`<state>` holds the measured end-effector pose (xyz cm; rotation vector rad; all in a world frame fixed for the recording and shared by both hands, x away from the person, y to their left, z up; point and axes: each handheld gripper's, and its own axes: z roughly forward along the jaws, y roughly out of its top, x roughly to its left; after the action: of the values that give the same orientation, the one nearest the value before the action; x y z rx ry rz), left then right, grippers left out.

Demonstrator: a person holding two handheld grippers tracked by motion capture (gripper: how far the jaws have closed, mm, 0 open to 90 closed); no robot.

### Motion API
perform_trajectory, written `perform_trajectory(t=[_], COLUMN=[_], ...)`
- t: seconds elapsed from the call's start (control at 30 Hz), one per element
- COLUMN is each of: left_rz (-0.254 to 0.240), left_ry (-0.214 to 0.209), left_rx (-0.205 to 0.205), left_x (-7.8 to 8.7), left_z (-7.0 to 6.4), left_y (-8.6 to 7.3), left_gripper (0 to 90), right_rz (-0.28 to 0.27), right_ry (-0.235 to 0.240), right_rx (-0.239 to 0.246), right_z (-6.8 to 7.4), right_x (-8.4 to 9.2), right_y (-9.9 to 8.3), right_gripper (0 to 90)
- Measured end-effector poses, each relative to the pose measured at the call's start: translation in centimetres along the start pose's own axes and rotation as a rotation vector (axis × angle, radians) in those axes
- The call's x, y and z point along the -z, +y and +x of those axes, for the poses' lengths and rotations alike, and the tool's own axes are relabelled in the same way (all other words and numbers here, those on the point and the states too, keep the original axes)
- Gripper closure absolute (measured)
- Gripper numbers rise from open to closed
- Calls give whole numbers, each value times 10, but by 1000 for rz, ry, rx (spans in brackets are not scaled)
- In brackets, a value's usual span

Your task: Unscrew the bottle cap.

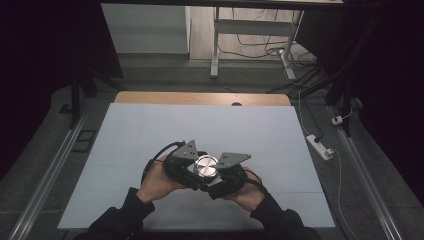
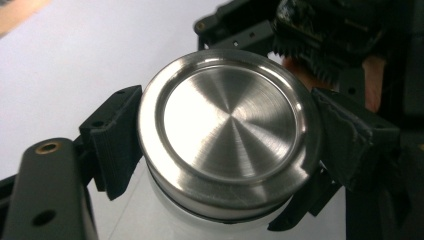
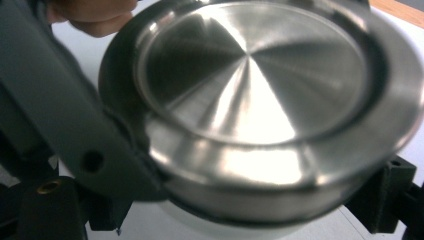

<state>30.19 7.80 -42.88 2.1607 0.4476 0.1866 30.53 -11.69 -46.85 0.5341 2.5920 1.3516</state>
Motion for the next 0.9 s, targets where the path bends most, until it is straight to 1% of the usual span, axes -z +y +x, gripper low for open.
perform_trajectory(t=[0.03,0.07,0.13,0.23,0.37,0.53,0.57,0.67,0.9], left_rz=[0,-18,-20,-13,-16,-19,-15,-23,-25], left_ry=[0,-1,-1,13,23,24,26,25,25], left_rx=[0,17,19,8,11,22,18,27,28], left_x=[0,2,3,6,10,15,16,19,25], left_z=[0,0,-1,-3,-1,2,3,4,4], left_y=[0,2,3,5,4,2,2,2,0], left_gripper=[194,194,195,194,194,194,194,194,194], right_rz=[-2,0,1,2,-4,-3,-3,-4,-3], right_ry=[-6,-9,-11,-8,-10,-17,-21,-24,-46], right_rx=[0,2,-7,0,-3,-8,-10,-13,-21], right_z=[-1,-1,-1,-1,-1,-3,-5,-6,-13], right_x=[0,0,-2,-3,-2,0,0,1,4], right_y=[0,0,-1,-1,-1,-2,-2,-2,-3], right_gripper=[153,152,153,153,153,152,153,153,152])
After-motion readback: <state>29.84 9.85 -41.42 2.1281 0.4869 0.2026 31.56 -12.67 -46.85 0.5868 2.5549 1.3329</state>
